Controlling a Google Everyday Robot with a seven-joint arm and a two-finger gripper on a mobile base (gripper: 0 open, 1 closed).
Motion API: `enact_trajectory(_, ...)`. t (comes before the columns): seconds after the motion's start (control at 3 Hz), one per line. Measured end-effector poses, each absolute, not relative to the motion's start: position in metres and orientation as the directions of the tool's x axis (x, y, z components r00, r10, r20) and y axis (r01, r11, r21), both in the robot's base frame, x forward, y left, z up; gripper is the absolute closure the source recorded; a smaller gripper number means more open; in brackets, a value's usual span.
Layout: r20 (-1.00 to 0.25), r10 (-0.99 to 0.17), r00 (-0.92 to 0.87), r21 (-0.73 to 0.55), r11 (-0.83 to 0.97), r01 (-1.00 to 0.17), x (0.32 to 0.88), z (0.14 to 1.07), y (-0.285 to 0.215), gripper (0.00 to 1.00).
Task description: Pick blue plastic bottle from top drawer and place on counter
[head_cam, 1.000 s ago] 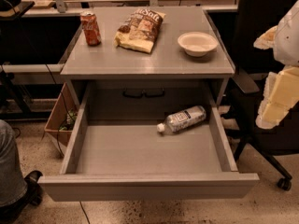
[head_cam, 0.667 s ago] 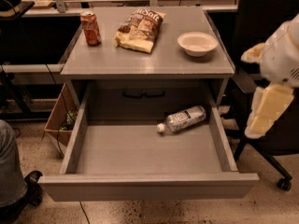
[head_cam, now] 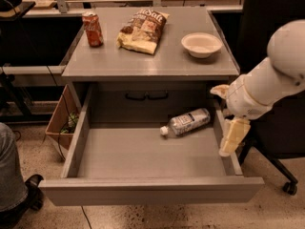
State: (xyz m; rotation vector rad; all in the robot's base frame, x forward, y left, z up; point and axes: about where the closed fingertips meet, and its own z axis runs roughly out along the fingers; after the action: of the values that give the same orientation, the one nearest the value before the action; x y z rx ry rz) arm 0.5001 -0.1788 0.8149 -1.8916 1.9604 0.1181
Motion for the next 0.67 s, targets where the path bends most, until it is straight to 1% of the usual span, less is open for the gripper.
enact_trajectory(0.33, -0.380, -0.923, 0.064, -0.209, 0.018, -0.978, 0.5176, 0.7697, -0.1652, 0.00)
enact_trajectory(0.67, -0.380, -0.923, 0.064, -0.209, 0.018, -0.978, 0.5176, 0.7697, -0.1652, 0.00)
